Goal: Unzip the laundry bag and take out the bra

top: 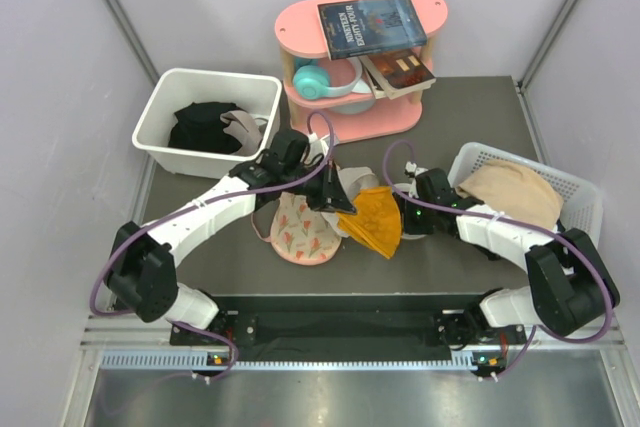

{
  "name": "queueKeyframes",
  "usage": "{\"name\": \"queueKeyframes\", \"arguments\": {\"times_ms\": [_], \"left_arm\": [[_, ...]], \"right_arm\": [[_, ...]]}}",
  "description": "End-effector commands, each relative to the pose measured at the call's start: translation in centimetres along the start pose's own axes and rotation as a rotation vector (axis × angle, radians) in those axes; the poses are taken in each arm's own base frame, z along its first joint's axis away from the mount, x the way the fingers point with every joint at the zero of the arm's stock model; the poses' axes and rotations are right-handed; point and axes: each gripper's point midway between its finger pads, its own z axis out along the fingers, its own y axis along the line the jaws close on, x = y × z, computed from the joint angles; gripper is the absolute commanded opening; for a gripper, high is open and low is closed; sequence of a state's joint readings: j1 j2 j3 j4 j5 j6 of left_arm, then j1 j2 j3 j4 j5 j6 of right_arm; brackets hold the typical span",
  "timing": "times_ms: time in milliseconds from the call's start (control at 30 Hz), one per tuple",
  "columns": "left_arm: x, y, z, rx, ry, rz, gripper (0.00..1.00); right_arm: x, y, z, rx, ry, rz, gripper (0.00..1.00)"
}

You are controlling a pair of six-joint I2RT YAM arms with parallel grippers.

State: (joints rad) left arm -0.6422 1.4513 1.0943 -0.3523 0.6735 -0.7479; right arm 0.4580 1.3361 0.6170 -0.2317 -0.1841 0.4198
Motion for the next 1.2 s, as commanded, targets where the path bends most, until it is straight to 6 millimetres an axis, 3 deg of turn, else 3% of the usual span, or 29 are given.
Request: {"name": "queueKeyframes", "arguments": {"times_ms": [0, 333, 533, 633, 667, 733, 867, 1100, 1167], "left_arm": [[-1.5, -5.8, -1.7, 0.212, -0.02, 0.159, 0.0], [-2.3, -11.1, -3.6, 0.422, -0.017, 0.249, 0.0], [-4.3, -12.3, -5.9, 0.462, -0.097, 0.276, 0.0], [-6.2, -11.1, -7.7, 0.426, -0.16, 0.292, 0.0], [-7.1, -9.3, -8.5, 0.371, -0.177, 0.245, 0.0], [-8.2, -7.9, -9.9, 0.336, -0.223, 0.26, 0.0], [-11.8, -3.8, -15.0, 0.261, -0.381, 0.196, 0.0], [-17.2, -0.8, -22.1, -0.013, -0.618, 0.213, 0.0], [-18.3, 1.4, -24.4, -0.126, -0.681, 0.157, 0.0]], "right_arm": [[-2.2, 1.6, -0.9, -0.038, -0.065, -0.028, 0.59], [-2.3, 1.6, -1.2, -0.036, -0.069, -0.029, 0.59], [-2.6, 1.8, -1.5, -0.039, -0.079, -0.032, 0.59], [-2.7, 1.9, -1.8, -0.042, -0.083, -0.032, 0.59], [-2.8, 2.0, -2.0, -0.045, -0.088, -0.033, 0.59], [-2.8, 2.1, -2.3, -0.045, -0.091, -0.034, 0.59], [-3.3, 2.4, -3.0, -0.05, -0.111, -0.037, 0.6], [-3.7, 2.7, -3.6, -0.053, -0.124, -0.04, 0.6], [-3.7, 2.6, -3.7, -0.053, -0.126, -0.039, 0.6]]}}
